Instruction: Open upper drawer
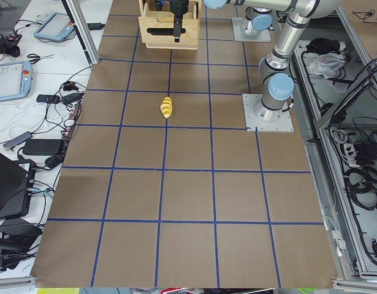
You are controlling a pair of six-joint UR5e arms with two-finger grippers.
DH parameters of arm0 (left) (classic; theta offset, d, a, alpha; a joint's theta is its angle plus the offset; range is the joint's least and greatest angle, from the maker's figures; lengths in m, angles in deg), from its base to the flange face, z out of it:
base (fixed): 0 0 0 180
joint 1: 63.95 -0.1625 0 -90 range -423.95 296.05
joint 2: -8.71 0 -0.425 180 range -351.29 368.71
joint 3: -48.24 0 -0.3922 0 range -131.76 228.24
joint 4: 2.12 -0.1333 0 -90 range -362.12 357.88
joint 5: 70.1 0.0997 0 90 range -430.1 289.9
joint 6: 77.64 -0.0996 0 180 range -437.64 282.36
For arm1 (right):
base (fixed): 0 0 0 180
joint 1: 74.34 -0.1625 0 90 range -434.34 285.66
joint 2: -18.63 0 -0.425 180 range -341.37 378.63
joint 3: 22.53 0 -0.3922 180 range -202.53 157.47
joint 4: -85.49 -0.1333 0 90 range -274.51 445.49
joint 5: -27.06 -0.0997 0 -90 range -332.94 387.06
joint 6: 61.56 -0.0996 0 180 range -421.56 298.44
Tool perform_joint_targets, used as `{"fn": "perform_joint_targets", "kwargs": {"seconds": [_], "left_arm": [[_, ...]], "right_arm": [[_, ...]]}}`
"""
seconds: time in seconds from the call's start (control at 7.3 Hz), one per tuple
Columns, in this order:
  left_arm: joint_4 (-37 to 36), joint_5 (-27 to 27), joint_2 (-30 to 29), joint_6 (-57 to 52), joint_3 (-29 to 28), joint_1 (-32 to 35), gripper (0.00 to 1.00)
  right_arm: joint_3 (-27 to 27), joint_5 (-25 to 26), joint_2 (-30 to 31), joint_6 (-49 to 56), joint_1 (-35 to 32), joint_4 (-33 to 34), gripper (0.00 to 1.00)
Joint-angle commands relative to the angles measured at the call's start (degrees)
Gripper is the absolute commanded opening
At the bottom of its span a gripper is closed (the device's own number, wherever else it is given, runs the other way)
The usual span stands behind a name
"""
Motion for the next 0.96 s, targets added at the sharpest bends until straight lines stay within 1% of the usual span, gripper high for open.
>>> {"fn": "perform_joint_targets", "kwargs": {"seconds": [0.0,0.82], "left_arm": [[-0.01,-0.04,0.05,-0.02,0.01,-0.01,1.0],[-0.19,-0.04,0.14,0.07,0.54,-0.01,1.0]], "right_arm": [[0.0,0.0,0.0,0.06,0.0,0.0,1.0],[0.0,0.0,0.0,0.06,0.0,0.0,1.0]]}}
